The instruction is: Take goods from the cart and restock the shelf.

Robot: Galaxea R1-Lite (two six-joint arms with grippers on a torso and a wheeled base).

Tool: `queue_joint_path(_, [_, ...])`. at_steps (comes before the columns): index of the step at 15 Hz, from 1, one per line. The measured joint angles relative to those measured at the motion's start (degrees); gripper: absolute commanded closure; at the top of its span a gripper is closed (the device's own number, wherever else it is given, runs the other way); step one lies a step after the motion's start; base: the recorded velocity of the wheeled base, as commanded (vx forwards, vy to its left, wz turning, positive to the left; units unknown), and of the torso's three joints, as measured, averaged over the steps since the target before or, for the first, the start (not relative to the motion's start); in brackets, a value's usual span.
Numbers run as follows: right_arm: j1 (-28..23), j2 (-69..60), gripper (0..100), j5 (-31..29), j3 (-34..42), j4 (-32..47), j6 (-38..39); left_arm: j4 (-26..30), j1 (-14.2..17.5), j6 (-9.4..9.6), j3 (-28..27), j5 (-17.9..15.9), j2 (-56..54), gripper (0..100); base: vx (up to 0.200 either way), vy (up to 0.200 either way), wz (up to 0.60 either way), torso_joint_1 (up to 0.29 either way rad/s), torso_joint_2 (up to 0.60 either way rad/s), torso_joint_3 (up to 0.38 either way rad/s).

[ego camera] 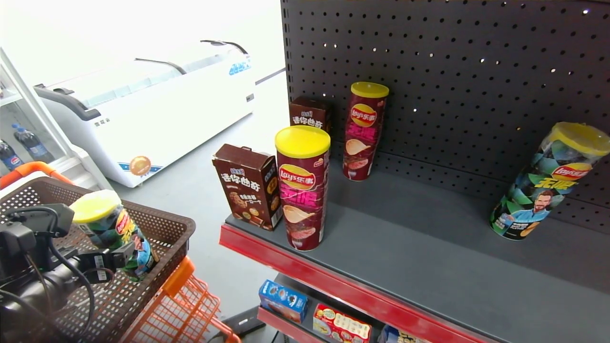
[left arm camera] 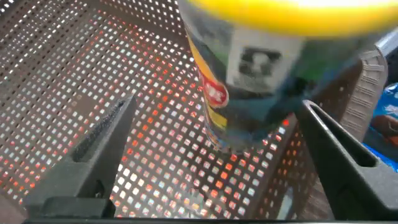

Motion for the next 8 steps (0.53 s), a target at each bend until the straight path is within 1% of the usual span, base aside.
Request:
queue_joint_path(4, [0.0, 0.0, 0, 0.0, 0.0, 0.0, 0.0, -0.84, 0.0, -0.13, -3.34, -0.28, 5.02, 0, 0.0, 0.0, 0.0, 0.0, 0.0, 0.0])
queue_joint_path(8, [0.0, 0.0, 0, 0.02, 0.0, 0.0, -0.02, -6.21, -1.61, -0.11, -5.68, -0.45, 9.46, 0, 0.0, 0.0, 0.0, 0.0, 0.0, 0.0])
